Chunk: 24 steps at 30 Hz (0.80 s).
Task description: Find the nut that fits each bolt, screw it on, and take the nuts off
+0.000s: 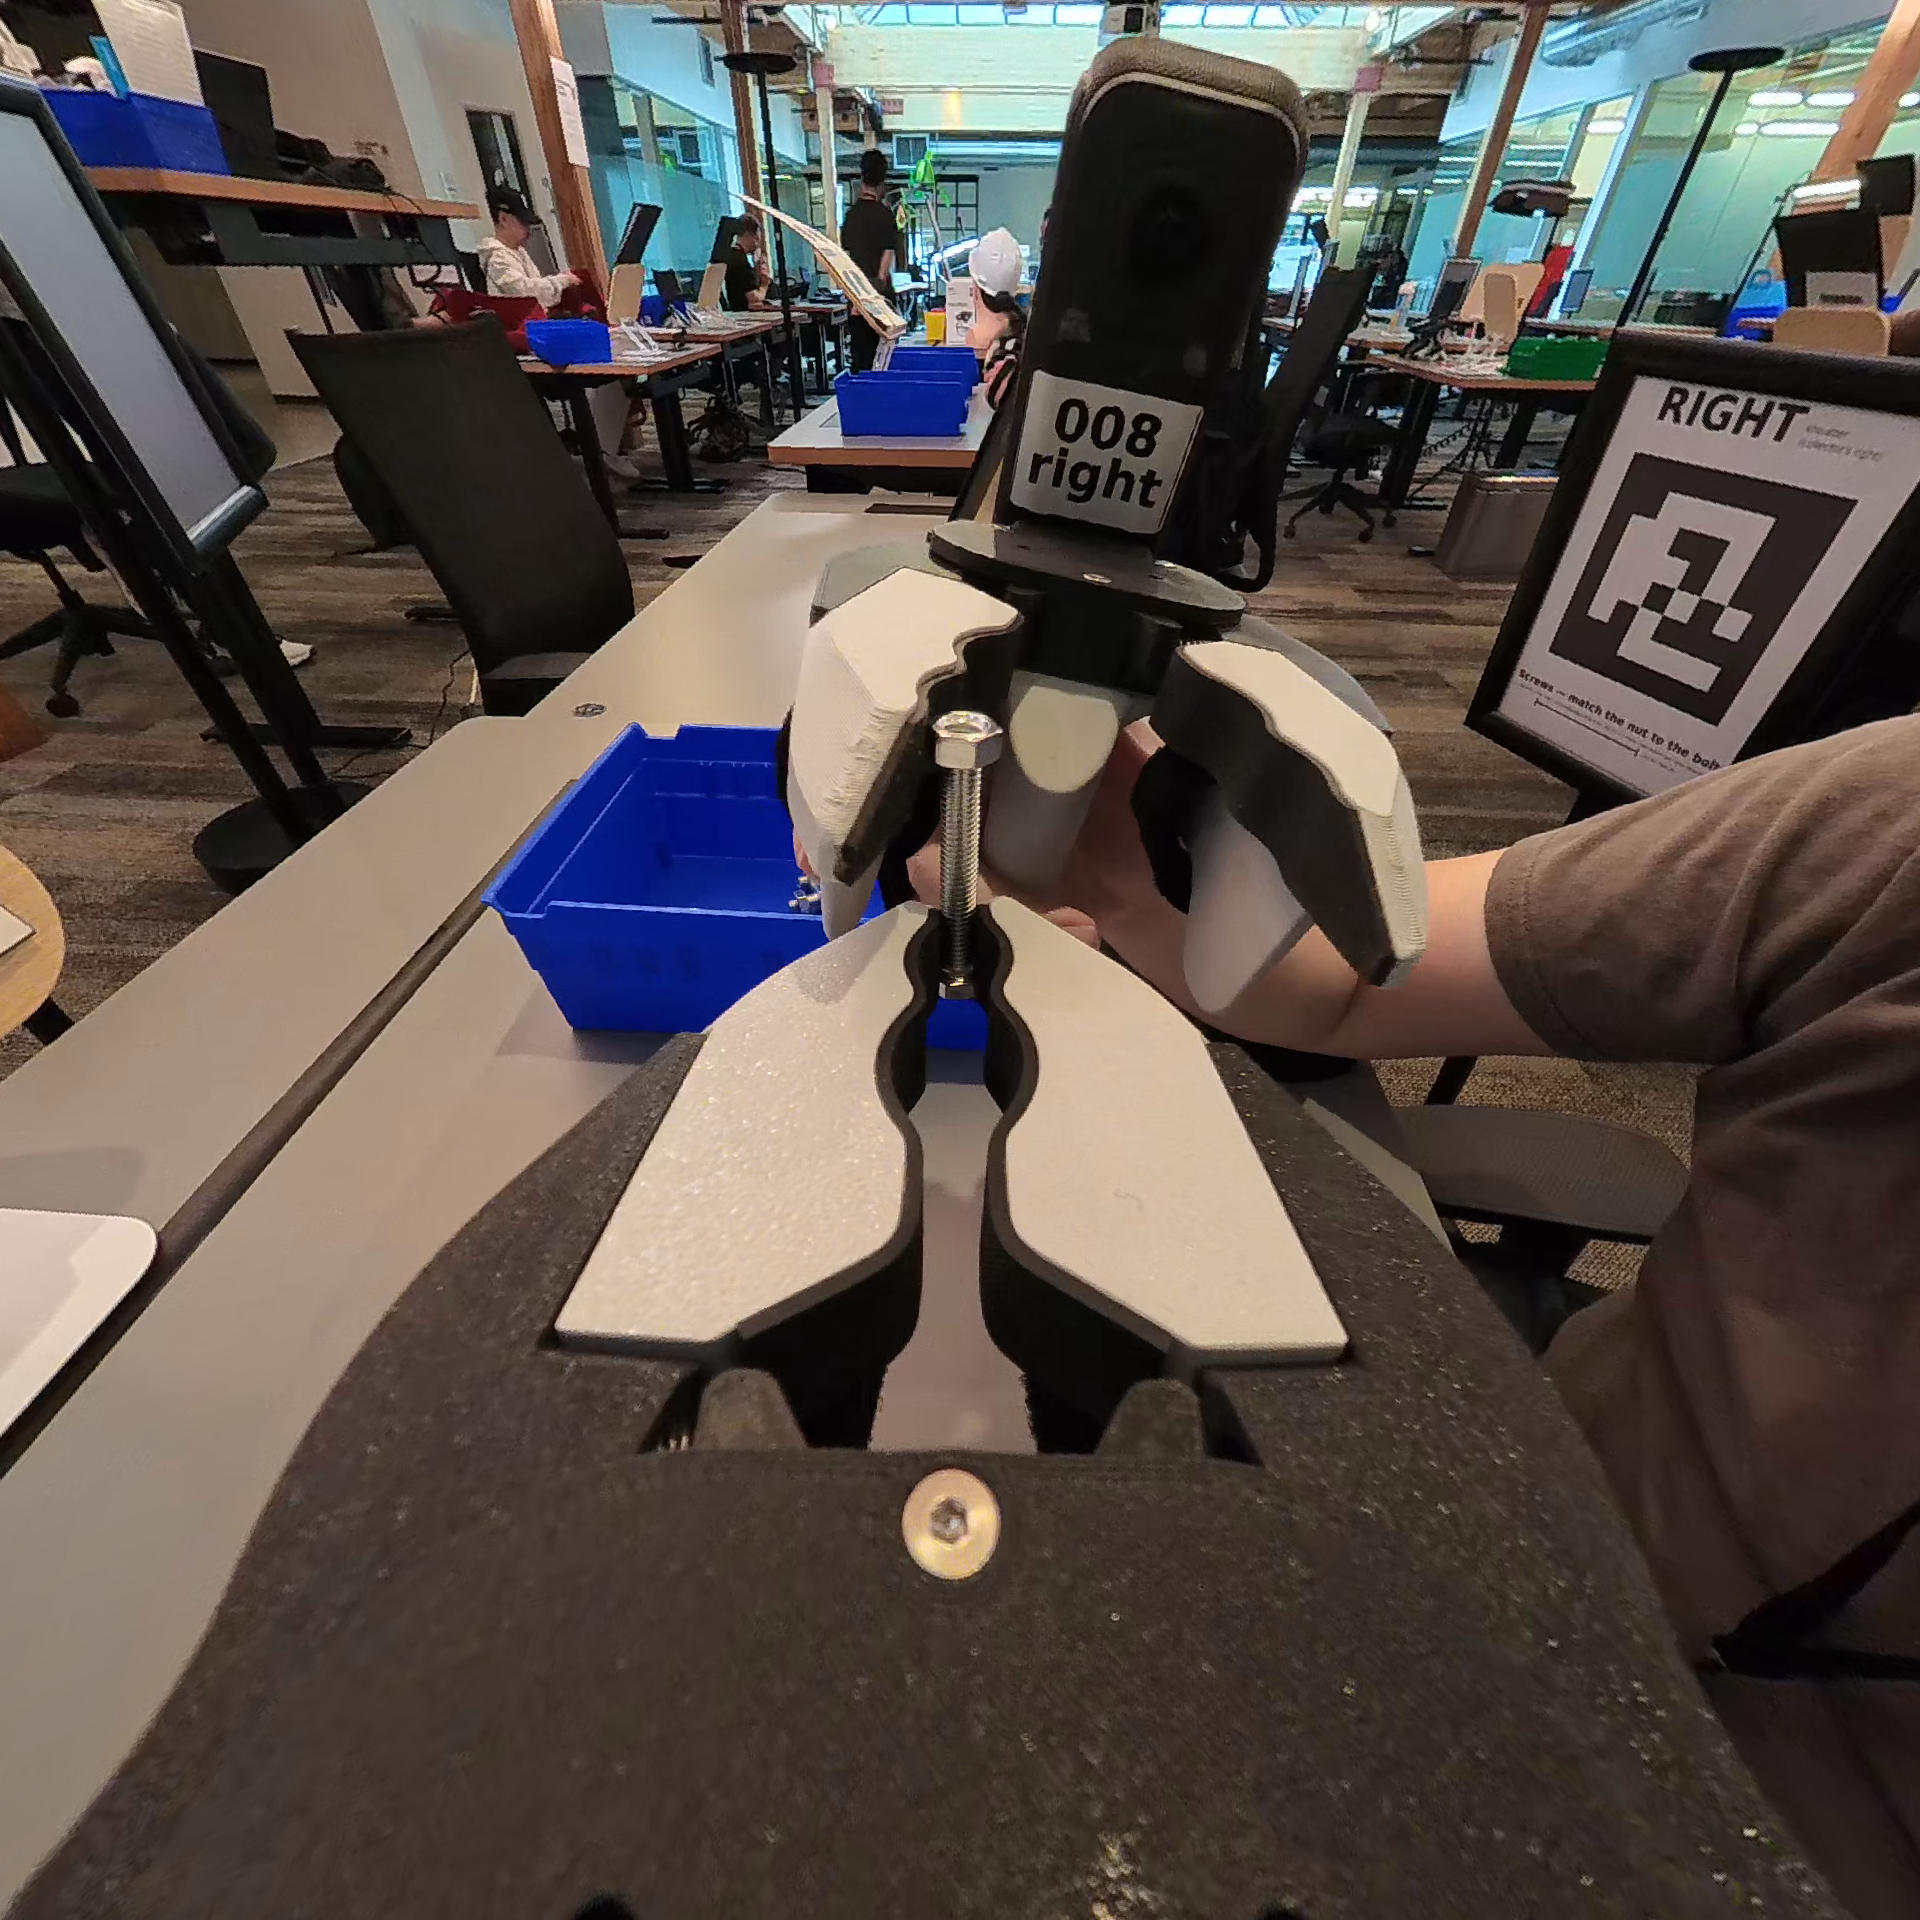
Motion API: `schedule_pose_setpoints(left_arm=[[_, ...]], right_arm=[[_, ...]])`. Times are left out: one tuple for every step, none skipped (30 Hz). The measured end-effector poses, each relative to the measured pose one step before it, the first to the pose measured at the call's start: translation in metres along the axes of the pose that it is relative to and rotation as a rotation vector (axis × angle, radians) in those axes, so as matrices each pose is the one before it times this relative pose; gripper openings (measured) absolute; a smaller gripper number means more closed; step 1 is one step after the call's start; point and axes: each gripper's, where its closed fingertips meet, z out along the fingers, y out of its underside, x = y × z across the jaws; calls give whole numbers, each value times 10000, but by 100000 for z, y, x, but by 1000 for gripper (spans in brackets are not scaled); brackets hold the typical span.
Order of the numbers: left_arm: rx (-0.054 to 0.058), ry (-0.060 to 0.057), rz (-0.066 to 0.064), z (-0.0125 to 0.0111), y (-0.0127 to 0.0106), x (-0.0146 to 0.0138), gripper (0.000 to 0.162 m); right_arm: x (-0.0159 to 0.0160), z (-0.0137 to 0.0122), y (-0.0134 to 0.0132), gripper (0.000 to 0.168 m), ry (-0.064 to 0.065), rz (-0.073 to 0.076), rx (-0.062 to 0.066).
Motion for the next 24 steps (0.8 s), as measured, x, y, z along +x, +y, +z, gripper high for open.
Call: schedule_pose_setpoints(left_arm=[[-11, -15, 9, -8, 14, -26, 5], [14, -15, -16, -18, -25, -41, 5], [18, -25, -25, -43, -26, -70, 5], [15, -15, -25, -43, -13, -67, 5], [-5, 6, -20, -18, 7, -30, 5], [-1, -14, -6, -5, 22, -45, 5], [2, -22, -3, 15, 16, -36, 5], [-11, -2, -8, 16, 20, -15, 5], [10, 3, -8, 2, 8, -12, 5], [29, 11, -7, -9, -44, 7, 5], [37, 17, -8, -23, -42, 23, 5], [17, 0, -4, -21, -39, 10, 5], [29, -33, 18, -44, -50, -32, 5], [52, -68, 29, -50, -88, -78, 5], [51, -31, 16, -59, -96, -42, 5], [13, 3, -12, -61, -39, -16, 5], [11, -31, -23, -72, -47, -63, 5], [28, -86, -4, -69, -48, -139, 5], [17, -11, -13, -53, -27, -54, 5], [2, 10, -37, -39, -1, -37, 5], [25, -61, -12, -39, -27, -99, 5], [14, -69, 0, -27, -15, -115, 5], [-8, -36, 2, -23, 1, -70, 5], [22, -29, -8, -60, -32, -72, 5]], right_arm=[[30, -23, 6, 65, 18, -18, -22], [33, -19, -1, 65, 25, -10, -16], [61, -26, -17, 65, 43, -14, -12], [73, -25, 8, 65, 50, -21, -23], [51, -14, 42, 65, 33, -24, -33], [35, -2, 38, 65, 27, -27, -31], [53, -3, 41, 65, 34, -26, -32], [33, 3, 40, 65, 23, -16, -38], [27, -10, 29, 65, 16, -7, -29], [52, -25, -8, 65, 30, 1, -9], [50, -24, -20, 65, 33, 6, 7], [23, -24, -47, 64, 12, 9, 20], [32, -26, -44, 65, 17, 6, 18], [51, -30, -38, 65, 33, -5, 12], [19, -50, -62, 65, 17, -16, 25], [-6, -45, -58, 65, -5, -5, 17], [50, -33, -1, 65, 27, 1, -22], [114, -40, 12, 65, 68, -14, -32], [86, -39, -11, 64, 48, -14, 0], [36, -38, -24, 65, 7, 23, 14], [47, -26, -4, 65, 11, 41, 2], [81, -33, -24, 64, 36, 15, 6], [41, -37, -12, 64, 16, 5, 2], [14, -33, -20, 64, 2, 7, -8]])
